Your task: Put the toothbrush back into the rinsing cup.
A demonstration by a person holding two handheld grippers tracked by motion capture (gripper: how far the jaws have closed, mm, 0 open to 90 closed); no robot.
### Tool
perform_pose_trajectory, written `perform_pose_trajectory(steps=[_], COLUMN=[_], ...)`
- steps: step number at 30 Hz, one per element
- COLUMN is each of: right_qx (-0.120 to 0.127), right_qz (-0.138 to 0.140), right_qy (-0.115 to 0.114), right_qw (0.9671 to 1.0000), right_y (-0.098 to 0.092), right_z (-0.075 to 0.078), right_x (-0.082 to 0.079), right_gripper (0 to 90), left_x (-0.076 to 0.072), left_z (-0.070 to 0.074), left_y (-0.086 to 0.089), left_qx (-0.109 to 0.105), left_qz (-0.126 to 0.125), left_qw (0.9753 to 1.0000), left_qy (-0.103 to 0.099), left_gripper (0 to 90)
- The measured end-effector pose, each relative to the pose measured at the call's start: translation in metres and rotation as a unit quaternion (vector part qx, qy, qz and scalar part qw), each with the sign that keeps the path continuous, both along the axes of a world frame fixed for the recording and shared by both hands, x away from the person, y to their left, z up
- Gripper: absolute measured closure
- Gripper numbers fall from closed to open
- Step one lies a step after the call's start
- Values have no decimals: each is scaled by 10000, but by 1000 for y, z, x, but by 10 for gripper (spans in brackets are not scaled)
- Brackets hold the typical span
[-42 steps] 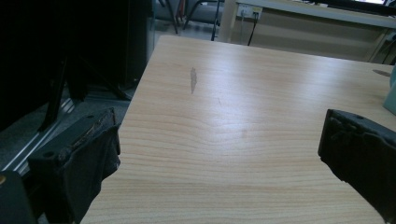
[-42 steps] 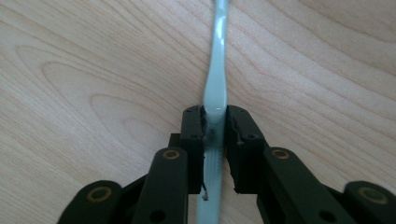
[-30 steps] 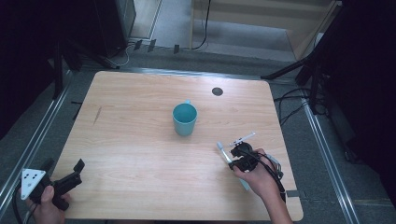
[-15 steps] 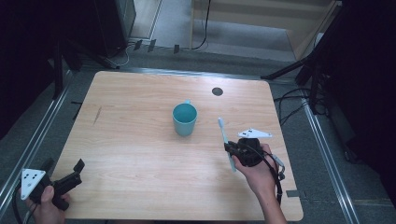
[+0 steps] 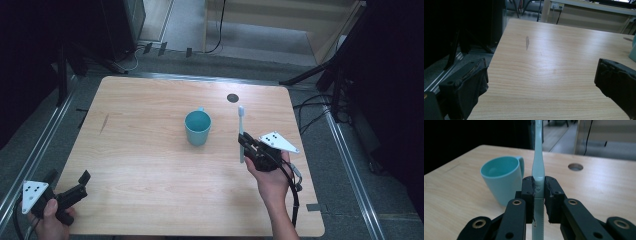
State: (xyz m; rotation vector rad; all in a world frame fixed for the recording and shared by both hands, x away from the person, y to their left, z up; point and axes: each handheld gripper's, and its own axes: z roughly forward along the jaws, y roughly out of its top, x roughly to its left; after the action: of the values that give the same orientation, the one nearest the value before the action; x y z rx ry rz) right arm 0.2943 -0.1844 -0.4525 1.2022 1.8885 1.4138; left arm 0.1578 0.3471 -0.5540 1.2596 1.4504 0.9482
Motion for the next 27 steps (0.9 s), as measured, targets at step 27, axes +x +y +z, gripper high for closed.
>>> perform_pose_trajectory(steps=[27], right_qx=[607], right_qz=[-35], right_qy=[-984], right_qw=[9933], right_y=[46], right_z=[30], right_x=[30], right_gripper=[793], left_x=[0], left_z=[0], left_y=[0], left_qx=[-38], left_qz=[-3], left_qw=[10000], left_qy=[-19], left_gripper=[0])
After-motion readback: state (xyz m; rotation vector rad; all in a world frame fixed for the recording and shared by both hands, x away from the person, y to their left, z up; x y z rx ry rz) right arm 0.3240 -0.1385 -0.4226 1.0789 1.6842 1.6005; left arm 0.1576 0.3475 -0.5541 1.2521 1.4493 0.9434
